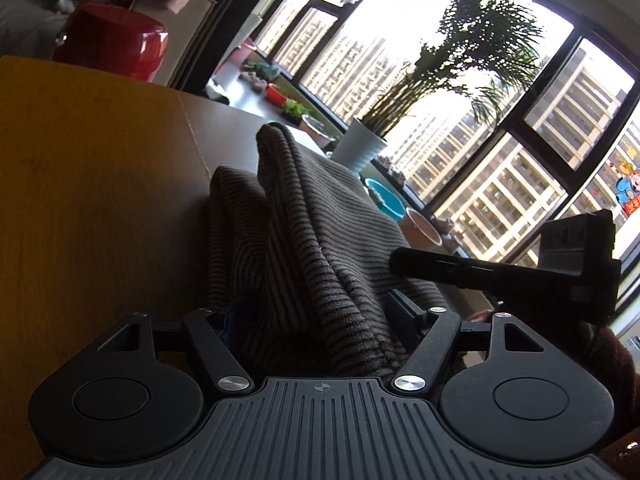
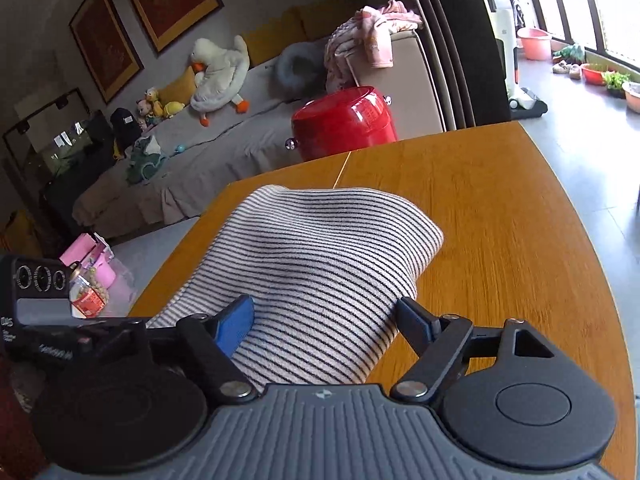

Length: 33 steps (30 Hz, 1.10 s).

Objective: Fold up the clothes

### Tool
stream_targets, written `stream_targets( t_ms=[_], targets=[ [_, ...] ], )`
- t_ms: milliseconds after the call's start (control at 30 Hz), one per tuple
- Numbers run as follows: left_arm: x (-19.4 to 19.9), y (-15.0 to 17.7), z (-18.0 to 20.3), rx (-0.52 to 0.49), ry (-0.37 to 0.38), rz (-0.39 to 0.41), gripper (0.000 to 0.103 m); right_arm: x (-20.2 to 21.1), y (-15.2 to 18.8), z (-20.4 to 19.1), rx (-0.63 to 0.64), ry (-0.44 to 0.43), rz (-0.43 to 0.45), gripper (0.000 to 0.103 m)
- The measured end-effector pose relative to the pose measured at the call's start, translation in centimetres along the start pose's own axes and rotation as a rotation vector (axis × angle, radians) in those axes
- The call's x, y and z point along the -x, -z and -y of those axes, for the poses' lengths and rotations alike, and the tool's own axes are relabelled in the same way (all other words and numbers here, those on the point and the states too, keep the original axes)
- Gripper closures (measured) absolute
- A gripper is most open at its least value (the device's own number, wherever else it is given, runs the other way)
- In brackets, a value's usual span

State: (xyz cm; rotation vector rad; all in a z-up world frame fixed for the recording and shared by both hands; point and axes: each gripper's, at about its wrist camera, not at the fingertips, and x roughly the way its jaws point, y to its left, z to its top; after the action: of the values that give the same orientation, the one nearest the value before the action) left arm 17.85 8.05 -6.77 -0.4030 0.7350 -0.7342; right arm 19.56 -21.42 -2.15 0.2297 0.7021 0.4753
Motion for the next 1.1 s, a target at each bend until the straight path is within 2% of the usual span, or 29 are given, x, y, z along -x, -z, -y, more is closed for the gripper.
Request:
stream_targets(
  t_ms=[233, 467, 567, 700, 800, 867, 933, 1000, 1067, 1100],
  targets=[
    [-1.4, 0.9, 0.4, -0.010, 0.092, 0.015, 0.021, -2.5, -1.9, 0.1, 0.040, 0.081, -0.030, 0.018],
    [0.1, 0.8, -0.3, 0.036, 0.132, 0.069, 0.020, -1.2, -2.2, -1.1, 0.098, 0.126, -0.027, 0.017],
    [0.7, 0.7, -0.3, 0.034, 0.131, 0.099, 0.021, 0.2, -2.1, -0.4, 0.052, 0.099, -0.014, 0.011],
    [0.3, 0.8, -0.1, 0.023, 0.121, 0.079, 0.027, 0.3, -1.1, 2.4, -0.094, 0.083, -0.030, 0.008],
    [-0.2, 1.0, 0.1, 0.006, 0.110, 0.058, 0.028, -0.5, -0.1, 4.3, -0.237, 0.000, -0.043, 0.007],
    [-0.4, 1.2, 0.2, -0.005, 0.101, 0.046, 0.030, -1.3, 0.4, 4.6, -0.284, -0.057, -0.057, 0.007],
    [-0.5, 1.1, 0.0, -0.003, 0.103, 0.043, 0.031, -2.1, 0.6, 4.2, -0.293, -0.114, -0.084, 0.007],
    [-0.6, 1.0, -0.1, 0.000, 0.105, 0.041, 0.031, -2.0, 0.4, 3.3, -0.260, -0.126, -0.082, 0.007],
    [-0.6, 1.0, -0.2, 0.003, 0.107, 0.040, 0.032, -1.6, 0.0, 2.2, -0.215, -0.124, -0.068, 0.013],
    [-0.6, 1.0, -0.2, 0.004, 0.108, 0.040, 0.032, -1.2, -0.3, 1.6, -0.194, -0.130, -0.053, 0.019]
  ],
)
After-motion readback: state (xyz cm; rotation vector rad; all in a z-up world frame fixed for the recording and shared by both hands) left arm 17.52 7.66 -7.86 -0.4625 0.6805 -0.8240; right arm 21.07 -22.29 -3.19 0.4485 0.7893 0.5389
